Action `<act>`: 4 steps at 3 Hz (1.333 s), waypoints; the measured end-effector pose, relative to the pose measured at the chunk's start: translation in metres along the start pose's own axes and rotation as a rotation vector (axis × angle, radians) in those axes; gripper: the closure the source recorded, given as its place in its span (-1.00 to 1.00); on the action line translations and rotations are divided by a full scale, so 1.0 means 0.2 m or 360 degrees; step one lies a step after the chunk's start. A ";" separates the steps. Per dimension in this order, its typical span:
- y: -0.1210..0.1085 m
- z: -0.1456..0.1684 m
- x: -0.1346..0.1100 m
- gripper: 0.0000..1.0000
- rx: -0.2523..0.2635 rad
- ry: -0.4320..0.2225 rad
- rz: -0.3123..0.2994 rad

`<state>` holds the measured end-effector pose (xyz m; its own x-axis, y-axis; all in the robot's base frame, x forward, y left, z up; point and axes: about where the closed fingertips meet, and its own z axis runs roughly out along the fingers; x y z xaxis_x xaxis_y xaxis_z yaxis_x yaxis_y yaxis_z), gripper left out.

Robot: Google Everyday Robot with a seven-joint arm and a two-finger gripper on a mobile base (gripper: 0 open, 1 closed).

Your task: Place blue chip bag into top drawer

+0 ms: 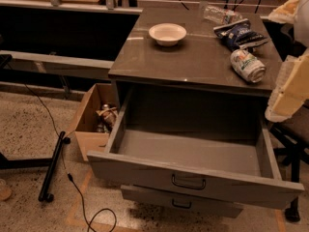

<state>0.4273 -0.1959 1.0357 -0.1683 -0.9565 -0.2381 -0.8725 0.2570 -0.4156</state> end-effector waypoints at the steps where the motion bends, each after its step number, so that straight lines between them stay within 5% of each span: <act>1: 0.00 0.00 0.00 -1.00 0.0000 0.0000 0.0000; 2: -0.07 0.03 0.01 -1.00 0.0046 -0.0115 0.0134; 3: -0.29 0.17 0.19 -1.00 0.0130 -0.0398 0.0486; 4: -0.66 0.38 0.27 -1.00 0.0236 -0.0671 0.0814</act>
Offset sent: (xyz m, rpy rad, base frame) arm 0.0720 -0.0352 -0.0095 0.4545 -0.1342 -0.2417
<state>0.5684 -0.2712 1.0116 -0.3232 -0.5819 -0.7463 -0.6536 0.7076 -0.2686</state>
